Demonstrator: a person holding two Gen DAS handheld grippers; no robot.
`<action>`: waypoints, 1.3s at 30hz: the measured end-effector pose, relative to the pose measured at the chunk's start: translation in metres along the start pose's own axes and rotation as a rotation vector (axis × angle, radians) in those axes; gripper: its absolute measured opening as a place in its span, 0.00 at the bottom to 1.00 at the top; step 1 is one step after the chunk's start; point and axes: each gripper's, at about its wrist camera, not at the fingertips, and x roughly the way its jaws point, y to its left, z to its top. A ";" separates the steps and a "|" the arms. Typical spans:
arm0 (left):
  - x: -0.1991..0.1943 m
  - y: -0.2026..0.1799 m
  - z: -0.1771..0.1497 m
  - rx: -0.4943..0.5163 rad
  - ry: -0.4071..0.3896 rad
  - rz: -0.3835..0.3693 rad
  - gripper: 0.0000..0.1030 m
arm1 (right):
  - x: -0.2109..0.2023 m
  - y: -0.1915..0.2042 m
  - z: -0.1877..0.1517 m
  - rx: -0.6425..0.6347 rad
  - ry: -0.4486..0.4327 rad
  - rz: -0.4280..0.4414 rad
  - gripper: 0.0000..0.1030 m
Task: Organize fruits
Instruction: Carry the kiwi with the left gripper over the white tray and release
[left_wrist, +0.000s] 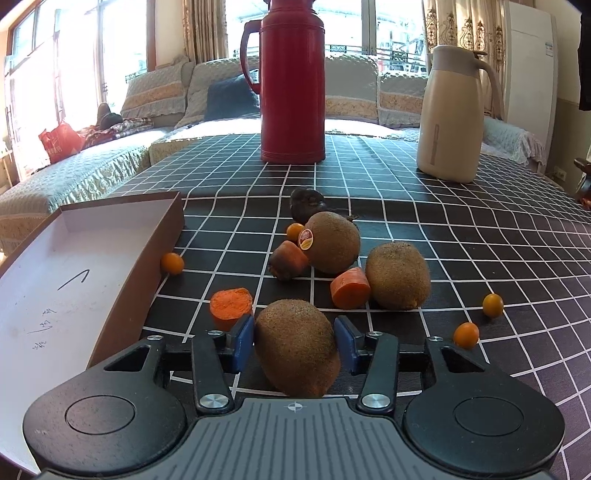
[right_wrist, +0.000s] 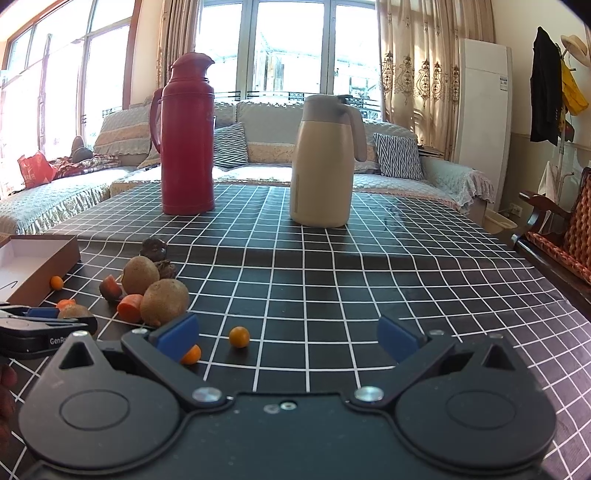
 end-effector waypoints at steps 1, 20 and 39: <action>0.000 0.001 0.000 -0.005 0.002 -0.003 0.46 | 0.000 0.000 0.000 -0.002 0.001 0.000 1.00; -0.042 0.045 0.036 -0.032 -0.096 0.021 0.45 | 0.002 0.000 0.000 0.005 0.002 0.005 1.00; -0.024 0.202 0.024 -0.127 0.027 0.234 0.45 | 0.001 0.018 0.000 -0.017 0.008 0.026 1.00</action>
